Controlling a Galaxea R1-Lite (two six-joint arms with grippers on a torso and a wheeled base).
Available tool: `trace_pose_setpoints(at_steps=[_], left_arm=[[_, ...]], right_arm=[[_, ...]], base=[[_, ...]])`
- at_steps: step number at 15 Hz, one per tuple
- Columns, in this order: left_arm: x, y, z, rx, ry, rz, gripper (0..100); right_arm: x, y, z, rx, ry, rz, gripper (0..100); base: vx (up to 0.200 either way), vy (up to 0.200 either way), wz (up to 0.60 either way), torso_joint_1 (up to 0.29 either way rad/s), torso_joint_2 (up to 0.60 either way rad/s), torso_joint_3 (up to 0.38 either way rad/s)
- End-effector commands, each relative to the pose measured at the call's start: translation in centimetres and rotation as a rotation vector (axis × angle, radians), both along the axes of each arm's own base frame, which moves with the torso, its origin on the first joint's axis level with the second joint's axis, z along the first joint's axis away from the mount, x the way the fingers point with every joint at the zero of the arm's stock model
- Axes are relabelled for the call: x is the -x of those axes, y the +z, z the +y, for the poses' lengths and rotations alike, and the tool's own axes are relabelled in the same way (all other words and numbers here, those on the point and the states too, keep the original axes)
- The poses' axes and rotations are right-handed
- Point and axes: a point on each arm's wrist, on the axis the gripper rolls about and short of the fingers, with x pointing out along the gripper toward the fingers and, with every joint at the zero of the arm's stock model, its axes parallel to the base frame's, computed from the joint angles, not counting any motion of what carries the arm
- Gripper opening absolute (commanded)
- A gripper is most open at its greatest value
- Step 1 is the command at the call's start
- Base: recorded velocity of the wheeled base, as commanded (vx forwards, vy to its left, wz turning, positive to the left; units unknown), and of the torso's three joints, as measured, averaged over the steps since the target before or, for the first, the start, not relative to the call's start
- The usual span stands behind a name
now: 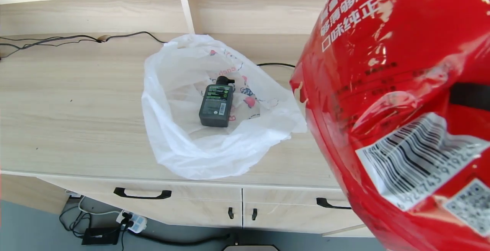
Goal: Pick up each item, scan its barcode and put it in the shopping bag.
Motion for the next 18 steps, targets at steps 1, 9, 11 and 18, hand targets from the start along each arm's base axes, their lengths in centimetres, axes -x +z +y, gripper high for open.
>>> trace_pose_setpoints(at_steps=[1,9,11,18], left_arm=[[0.0,0.0,0.0,0.001,0.0,-0.001,100],[0.0,0.0,0.0,-0.003,0.0,-0.001,100],[0.0,0.0,0.0,-0.003,0.0,-0.002,100],[0.0,0.0,0.0,-0.01,0.0,-0.004,100]], right_arm=[[-0.3,-0.1,0.9,0.015,0.027,0.009,0],[-0.2,-0.1,0.8,0.02,0.015,-0.012,0],[-1.6,0.4,0.8,0.05,-0.094,-0.078,0],[-10.5,2.9,-3.8,0.505,-0.69,-0.523,0]], base=[[0.0,0.0,0.0,0.0,0.0,0.0],[0.0,0.0,0.0,0.0,0.0,0.0],[0.0,0.0,0.0,0.0,0.0,0.0],[0.0,0.0,0.0,0.0,0.0,0.0]])
